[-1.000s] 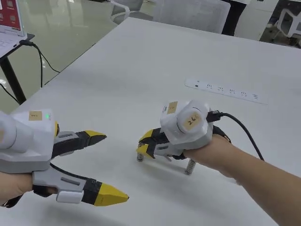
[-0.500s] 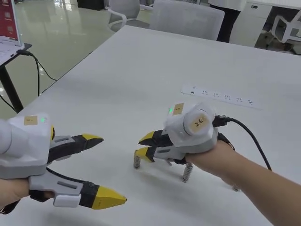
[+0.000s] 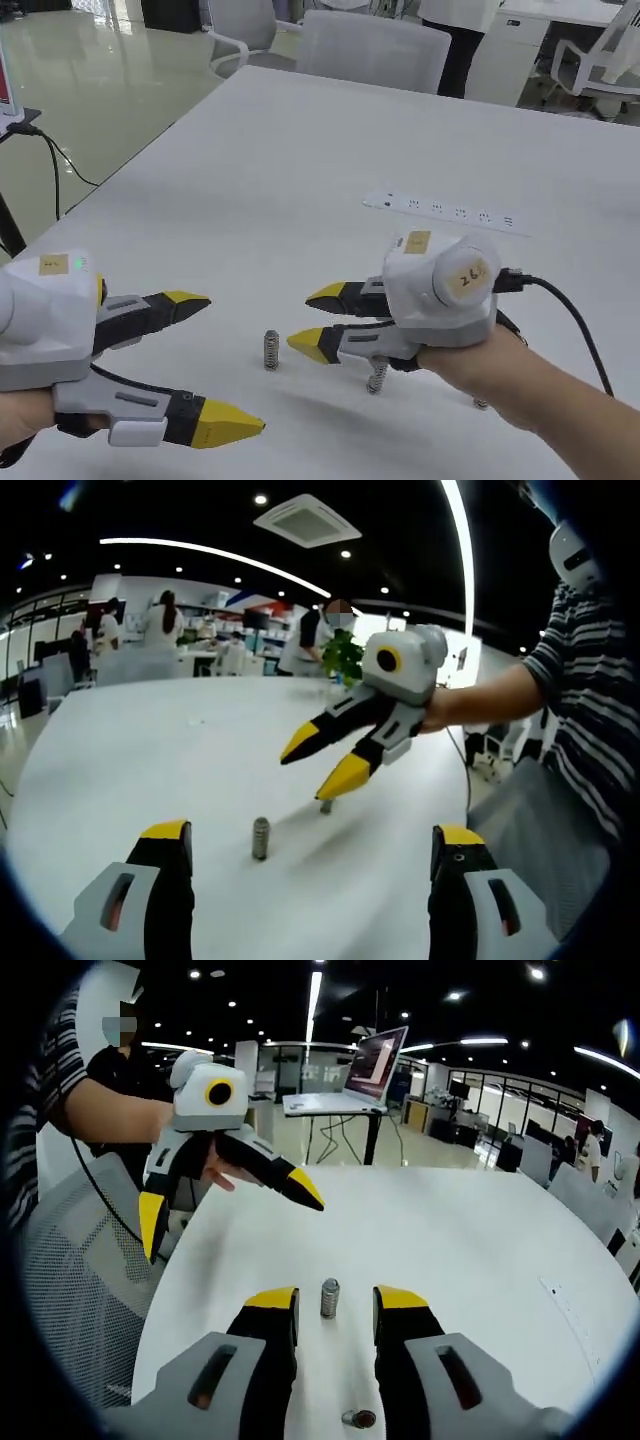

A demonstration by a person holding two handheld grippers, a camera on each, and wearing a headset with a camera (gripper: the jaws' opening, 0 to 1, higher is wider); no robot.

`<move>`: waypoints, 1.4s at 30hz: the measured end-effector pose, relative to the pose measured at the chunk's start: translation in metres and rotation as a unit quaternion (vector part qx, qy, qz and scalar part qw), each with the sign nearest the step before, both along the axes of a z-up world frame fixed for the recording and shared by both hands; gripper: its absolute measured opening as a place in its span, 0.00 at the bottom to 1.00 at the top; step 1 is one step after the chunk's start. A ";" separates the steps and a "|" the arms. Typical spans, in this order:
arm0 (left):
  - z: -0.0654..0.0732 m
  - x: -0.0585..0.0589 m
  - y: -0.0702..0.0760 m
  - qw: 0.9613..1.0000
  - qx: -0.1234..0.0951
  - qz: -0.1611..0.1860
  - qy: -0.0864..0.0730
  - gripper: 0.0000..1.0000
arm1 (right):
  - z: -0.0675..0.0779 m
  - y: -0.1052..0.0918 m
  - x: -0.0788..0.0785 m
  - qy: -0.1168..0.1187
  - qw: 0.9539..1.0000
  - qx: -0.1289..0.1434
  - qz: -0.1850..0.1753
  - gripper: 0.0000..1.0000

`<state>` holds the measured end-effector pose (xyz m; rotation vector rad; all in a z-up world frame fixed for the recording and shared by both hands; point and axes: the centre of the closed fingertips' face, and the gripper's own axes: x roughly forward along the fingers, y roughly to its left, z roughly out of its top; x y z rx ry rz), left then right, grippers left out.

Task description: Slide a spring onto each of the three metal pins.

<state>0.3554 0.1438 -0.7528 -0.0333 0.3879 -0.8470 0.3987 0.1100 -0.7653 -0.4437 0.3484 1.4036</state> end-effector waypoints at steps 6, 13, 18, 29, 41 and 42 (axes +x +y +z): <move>0.006 0.004 -0.003 1.000 -0.009 0.003 -0.006 0.98 | -0.001 -0.025 -0.004 0.002 1.000 0.011 -0.024 0.39; 0.005 0.004 -0.008 1.000 -0.006 -0.002 -0.006 0.98 | 0.000 -0.054 -0.007 0.009 0.997 0.036 -0.060 0.52; 0.007 0.004 -0.008 1.000 -0.007 -0.001 -0.009 0.98 | 0.003 -0.073 -0.007 0.011 0.995 0.053 -0.088 0.63; 0.007 0.003 -0.006 1.000 -0.002 0.004 -0.012 0.98 | 0.004 -0.138 -0.007 0.005 0.983 0.070 -0.171 0.86; 0.011 -0.001 -0.004 1.000 0.006 0.009 -0.018 0.98 | -0.003 -0.193 -0.017 0.022 0.967 0.084 -0.238 0.92; 0.012 -0.001 -0.003 1.000 0.006 0.010 -0.020 0.98 | -0.003 -0.195 -0.018 0.023 0.966 0.086 -0.241 0.93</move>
